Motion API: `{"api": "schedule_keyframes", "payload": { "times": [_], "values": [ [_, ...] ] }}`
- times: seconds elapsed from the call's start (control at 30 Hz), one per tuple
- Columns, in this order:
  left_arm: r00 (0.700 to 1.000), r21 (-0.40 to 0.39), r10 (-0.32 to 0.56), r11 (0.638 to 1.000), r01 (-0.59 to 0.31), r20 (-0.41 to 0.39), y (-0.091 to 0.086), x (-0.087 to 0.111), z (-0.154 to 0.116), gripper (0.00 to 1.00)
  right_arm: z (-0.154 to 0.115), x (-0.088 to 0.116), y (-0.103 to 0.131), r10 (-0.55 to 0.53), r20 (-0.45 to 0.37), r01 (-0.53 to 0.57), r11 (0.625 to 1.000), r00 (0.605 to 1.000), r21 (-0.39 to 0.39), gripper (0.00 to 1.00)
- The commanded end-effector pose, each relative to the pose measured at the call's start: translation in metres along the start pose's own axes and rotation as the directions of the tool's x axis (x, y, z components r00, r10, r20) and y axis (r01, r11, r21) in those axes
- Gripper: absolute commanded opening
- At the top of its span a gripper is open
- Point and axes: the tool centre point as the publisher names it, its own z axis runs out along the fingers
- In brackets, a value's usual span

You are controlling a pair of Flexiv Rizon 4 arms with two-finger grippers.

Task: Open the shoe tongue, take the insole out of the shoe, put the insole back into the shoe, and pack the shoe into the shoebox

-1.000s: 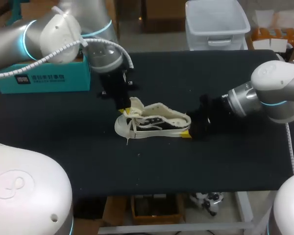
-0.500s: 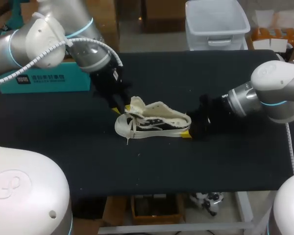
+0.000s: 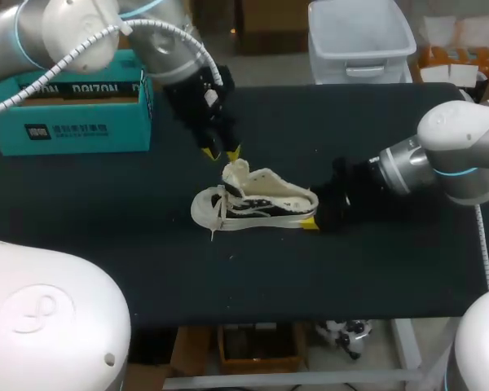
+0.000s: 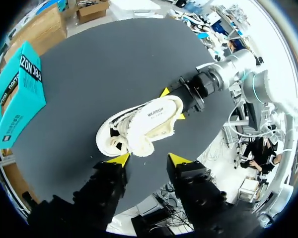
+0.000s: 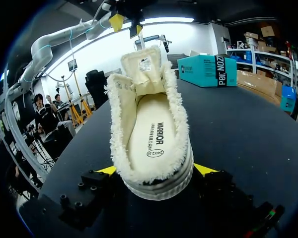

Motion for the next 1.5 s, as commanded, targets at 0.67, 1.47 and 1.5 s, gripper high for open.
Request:
{"api": "schedule_keyframes", "payload": {
  "times": [0.67,1.47,1.5],
  "values": [
    [0.611,-0.321,0.775,0.626,-0.71,0.161,-0.037,0.017,0.016,0.0,0.007,-0.003,-0.012,0.0,-0.003,0.0,1.0,1.0,-0.005,0.0],
    [0.424,-0.226,0.901,0.434,-0.872,0.093,-0.033,0.004,0.104,0.0,0.007,-0.003,-0.012,0.0,-0.003,0.0,1.0,1.0,-0.005,0.0],
    [0.413,-0.224,0.907,0.421,-0.879,0.085,-0.033,0.004,0.109,0.0,0.007,-0.003,-0.012,0.0,-0.003,0.0,1.0,1.0,-0.005,0.0]
  ]
}}
